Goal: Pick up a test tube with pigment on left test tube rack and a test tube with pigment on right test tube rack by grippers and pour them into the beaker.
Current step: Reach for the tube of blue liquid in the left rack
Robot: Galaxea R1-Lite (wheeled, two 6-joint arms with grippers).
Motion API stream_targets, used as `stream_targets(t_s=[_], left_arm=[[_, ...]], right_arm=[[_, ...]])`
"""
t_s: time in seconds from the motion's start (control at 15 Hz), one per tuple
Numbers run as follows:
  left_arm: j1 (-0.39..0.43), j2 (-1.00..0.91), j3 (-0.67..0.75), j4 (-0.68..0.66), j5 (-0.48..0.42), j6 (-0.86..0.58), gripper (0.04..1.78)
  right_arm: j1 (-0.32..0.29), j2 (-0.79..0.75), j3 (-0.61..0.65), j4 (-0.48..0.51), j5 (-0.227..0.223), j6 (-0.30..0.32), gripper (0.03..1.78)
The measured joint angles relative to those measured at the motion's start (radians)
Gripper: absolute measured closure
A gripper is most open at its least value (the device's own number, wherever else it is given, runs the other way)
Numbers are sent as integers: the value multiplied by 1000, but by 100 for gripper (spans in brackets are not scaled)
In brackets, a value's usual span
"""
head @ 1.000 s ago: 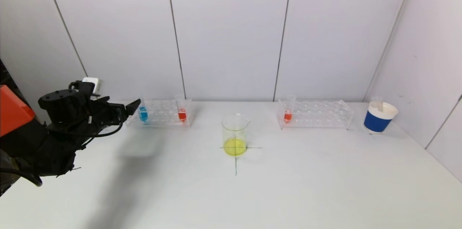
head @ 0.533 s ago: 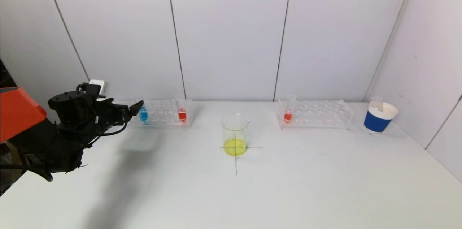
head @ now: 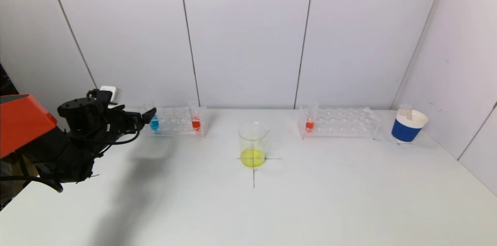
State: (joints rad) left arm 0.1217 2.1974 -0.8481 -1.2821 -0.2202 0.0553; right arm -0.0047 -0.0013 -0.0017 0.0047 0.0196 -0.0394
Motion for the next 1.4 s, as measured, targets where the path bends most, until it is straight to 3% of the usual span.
stream_targets(t_s=[1.4], left_arm=[[-31,67,-101,15,10,2,6]], right_arm=[[0,0,0,0,0,-1,4]])
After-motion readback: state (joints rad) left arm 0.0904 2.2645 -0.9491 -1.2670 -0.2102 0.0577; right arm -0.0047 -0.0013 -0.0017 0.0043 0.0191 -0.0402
